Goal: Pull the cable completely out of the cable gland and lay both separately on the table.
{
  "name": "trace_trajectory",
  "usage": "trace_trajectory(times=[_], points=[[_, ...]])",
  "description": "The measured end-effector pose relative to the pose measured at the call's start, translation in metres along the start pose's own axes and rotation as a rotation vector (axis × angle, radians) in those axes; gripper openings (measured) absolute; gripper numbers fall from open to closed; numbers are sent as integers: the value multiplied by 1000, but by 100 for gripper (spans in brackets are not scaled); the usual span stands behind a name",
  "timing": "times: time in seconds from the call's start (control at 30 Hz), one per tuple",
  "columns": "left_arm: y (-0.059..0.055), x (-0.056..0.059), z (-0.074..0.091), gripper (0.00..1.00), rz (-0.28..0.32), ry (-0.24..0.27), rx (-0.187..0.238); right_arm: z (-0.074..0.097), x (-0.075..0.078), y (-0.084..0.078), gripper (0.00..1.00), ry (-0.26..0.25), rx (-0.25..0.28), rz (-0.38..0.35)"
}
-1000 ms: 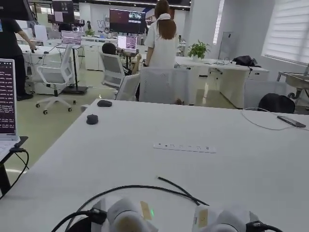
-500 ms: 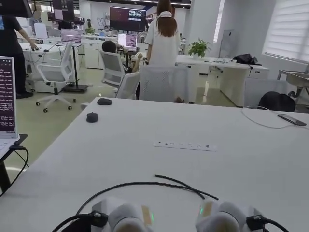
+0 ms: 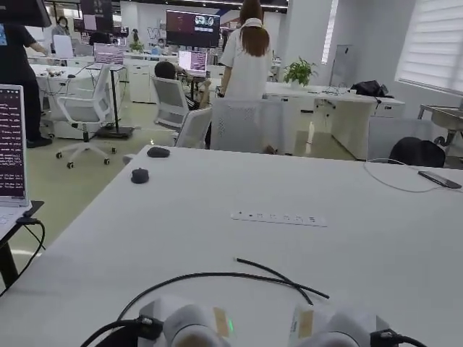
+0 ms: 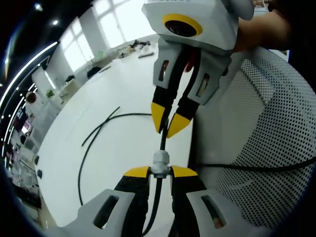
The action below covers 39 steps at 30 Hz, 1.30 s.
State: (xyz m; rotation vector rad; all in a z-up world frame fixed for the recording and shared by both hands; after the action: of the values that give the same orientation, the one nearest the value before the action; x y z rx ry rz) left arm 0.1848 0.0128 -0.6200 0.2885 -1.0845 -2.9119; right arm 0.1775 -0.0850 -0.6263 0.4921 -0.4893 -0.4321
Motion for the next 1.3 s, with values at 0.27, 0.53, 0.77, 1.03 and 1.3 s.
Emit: trace_trajectory(times=[0.27, 0.53, 0.77, 1.03, 1.3], points=[[-1, -5, 3, 16, 21, 37, -1, 1, 18, -26, 7, -84, -145, -66], [6, 2, 0, 16, -35, 5, 18, -1, -7, 12, 21, 34, 61, 18], [11, 6, -1, 16, -61, -15, 42, 1, -11, 15, 8, 49, 79, 64], [4, -1, 1, 16, -26, 20, 14, 0, 2, -1, 7, -20, -10, 13], [3, 0, 0, 16, -35, 20, -1, -1, 9, -15, 16, -53, -98, -12]])
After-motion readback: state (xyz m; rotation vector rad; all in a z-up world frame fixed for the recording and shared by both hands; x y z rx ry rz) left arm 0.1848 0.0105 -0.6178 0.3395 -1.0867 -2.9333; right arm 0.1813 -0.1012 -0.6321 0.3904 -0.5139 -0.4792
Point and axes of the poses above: the centre of the closed fingertips' face, and the gripper's own axes: z roughly backward along the fingers, x roughly to its right, y roughly out of its top, the point moved 5 cm from there along z, roughly backward along the fingers, and after that the axes turned 5 degrees about -y, right-handed, at the moved point
